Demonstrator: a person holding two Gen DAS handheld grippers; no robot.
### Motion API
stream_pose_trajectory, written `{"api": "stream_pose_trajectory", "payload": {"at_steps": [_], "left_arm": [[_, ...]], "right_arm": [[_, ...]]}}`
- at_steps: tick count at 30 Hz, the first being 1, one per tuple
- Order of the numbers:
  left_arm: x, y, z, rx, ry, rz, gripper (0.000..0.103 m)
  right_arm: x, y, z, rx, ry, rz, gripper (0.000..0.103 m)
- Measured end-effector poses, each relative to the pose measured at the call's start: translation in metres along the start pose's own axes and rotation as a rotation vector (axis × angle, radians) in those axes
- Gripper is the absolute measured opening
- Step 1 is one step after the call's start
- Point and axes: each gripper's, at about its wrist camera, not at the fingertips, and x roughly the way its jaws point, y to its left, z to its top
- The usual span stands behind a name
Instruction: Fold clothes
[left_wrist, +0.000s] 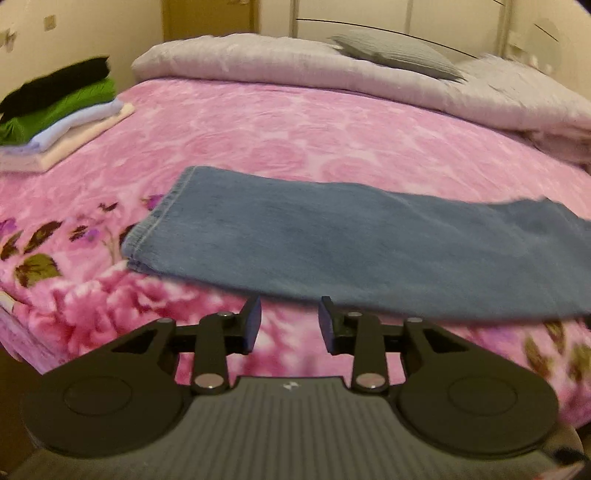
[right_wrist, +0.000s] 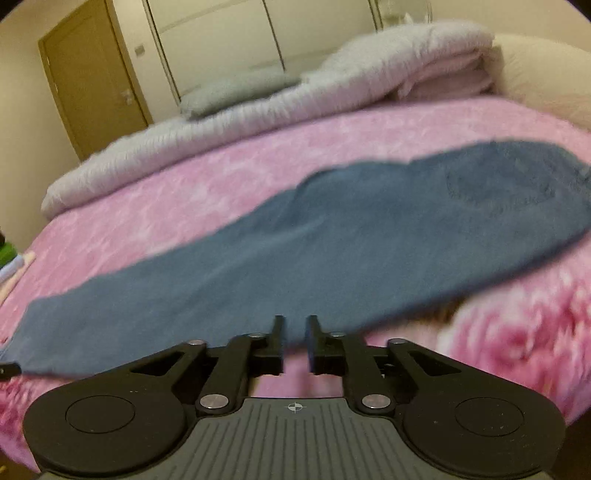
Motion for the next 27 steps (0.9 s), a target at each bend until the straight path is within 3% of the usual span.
{"api": "stream_pose_trajectory", "payload": {"at_steps": [5, 18, 27], "left_arm": [[-0.032, -0.028, -0.016, 0.048, 0.000, -0.026, 0.030], [-0.102, -0.060, -0.033, 0.112, -0.090, -0.084, 0.031], [-0.119, -0.080, -0.039, 0.163, -0.108, -0.153, 0.032]], "right_arm": [[-0.032, 0.013, -0.011, 0.029, -0.045, 0.036, 0.014], [-0.133, 0.024, -0.011, -0.055, -0.250, -0.029, 0.015], [-0.172, 0.012, -0.022, -0.030, -0.268, -0.068, 0.015]]}}
